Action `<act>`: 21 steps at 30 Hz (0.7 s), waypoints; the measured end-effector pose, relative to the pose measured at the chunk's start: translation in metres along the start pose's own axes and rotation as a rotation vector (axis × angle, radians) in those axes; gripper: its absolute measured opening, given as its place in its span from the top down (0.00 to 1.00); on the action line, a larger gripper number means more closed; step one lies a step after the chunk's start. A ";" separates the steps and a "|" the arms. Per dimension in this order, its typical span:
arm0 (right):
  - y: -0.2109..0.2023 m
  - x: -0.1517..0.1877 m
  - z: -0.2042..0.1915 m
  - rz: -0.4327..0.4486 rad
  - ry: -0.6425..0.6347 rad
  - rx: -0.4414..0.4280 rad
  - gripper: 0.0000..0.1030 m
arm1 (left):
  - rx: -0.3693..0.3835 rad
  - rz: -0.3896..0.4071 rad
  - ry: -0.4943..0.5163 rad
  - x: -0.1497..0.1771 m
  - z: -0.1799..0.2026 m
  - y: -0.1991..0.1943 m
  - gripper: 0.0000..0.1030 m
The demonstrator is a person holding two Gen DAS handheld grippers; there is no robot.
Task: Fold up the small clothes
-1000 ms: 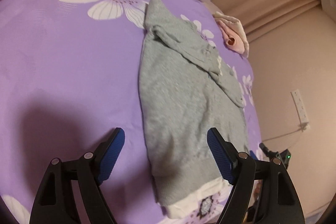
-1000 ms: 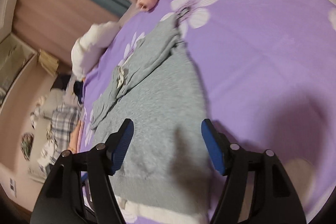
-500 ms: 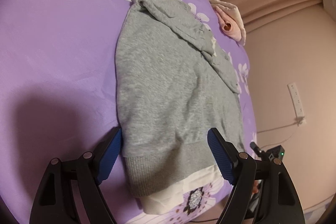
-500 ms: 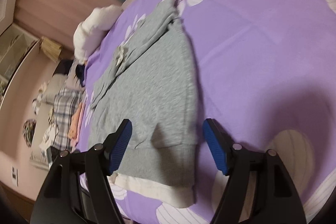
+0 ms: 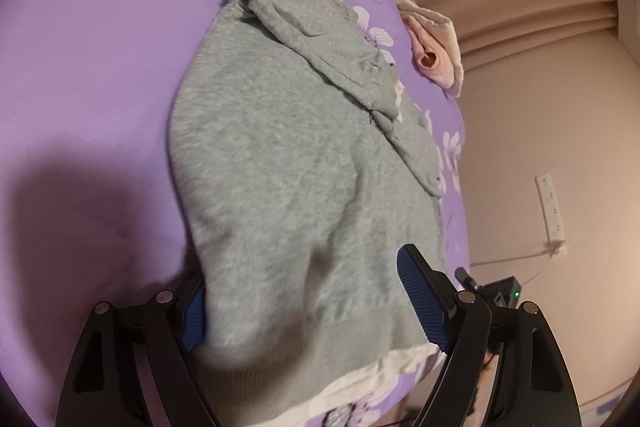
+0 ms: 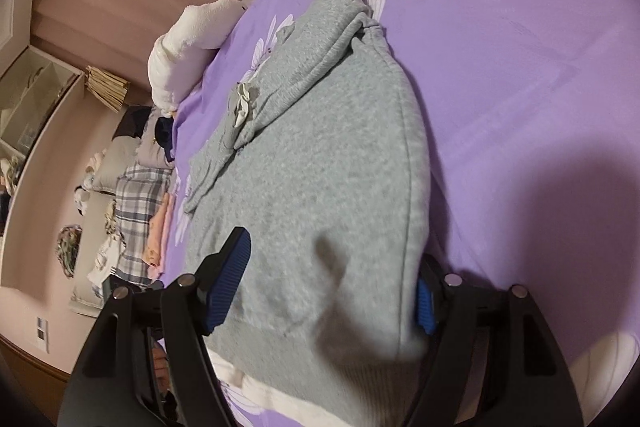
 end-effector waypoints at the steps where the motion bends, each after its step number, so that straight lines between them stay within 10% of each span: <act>1: 0.001 -0.001 0.000 0.001 0.009 -0.005 0.30 | 0.005 0.001 0.001 0.000 0.001 0.001 0.20; 21: -0.029 0.045 0.003 -0.072 -0.012 -0.002 0.32 | 0.074 -0.058 0.038 0.043 0.005 -0.015 0.20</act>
Point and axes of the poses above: each gripper's, at about its wrist camera, not at the fingertips, and y roughly the way its jaws point, z to its right, x to its underside, the point moved 2 cm from there along y, roughly the way its jaws point, and after that the axes turned 4 degrees about y, right-handed, at the moved point
